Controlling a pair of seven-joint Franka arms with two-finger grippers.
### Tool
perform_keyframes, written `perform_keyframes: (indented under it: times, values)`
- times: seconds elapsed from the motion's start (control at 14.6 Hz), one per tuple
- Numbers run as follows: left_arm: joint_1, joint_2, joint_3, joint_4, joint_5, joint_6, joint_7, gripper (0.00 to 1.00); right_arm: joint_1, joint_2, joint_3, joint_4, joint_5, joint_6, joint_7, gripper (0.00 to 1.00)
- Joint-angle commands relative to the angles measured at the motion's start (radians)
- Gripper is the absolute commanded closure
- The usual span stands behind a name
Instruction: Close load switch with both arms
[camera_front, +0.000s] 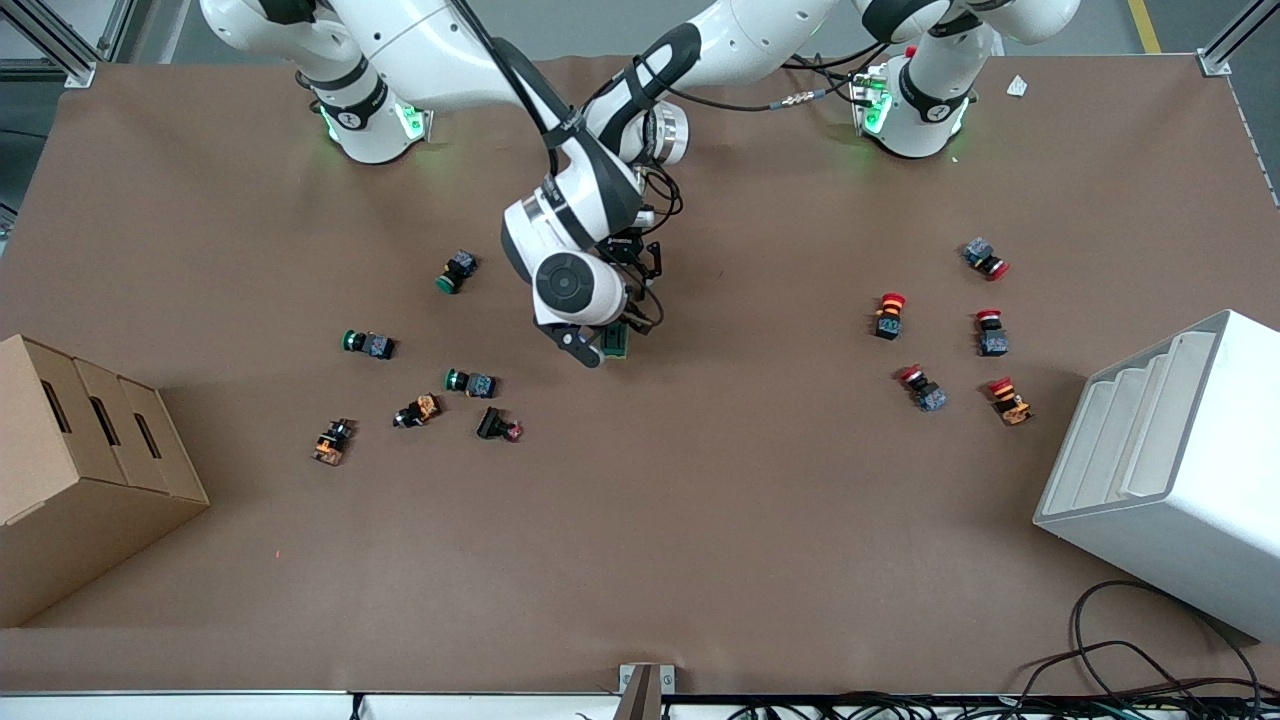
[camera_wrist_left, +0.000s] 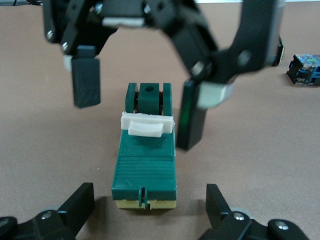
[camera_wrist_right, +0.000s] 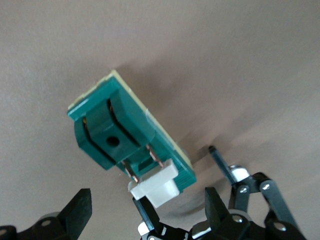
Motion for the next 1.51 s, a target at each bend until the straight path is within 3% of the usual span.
perform_keyframes:
  times: [0.0,0.48,0.89,1.44]
  values:
    - [-0.021,0.042,0.009,-0.007,0.018,-0.008,-0.059,0.01,0.026,0.01,-0.01,-0.015,0.03,0.047,0.025,0.0]
    - [-0.015,0.06,0.011,-0.001,0.056,-0.018,-0.073,0.01,0.007,0.023,-0.012,0.016,0.068,0.128,0.017,0.0]
    - [-0.015,0.063,0.012,-0.003,0.056,-0.018,-0.071,0.01,-0.038,0.039,-0.018,0.072,0.048,0.128,-0.034,0.0]
    - [-0.016,0.068,0.011,-0.001,0.056,-0.035,-0.071,0.01,-0.055,0.13,-0.019,0.106,-0.016,0.254,-0.086,0.0]
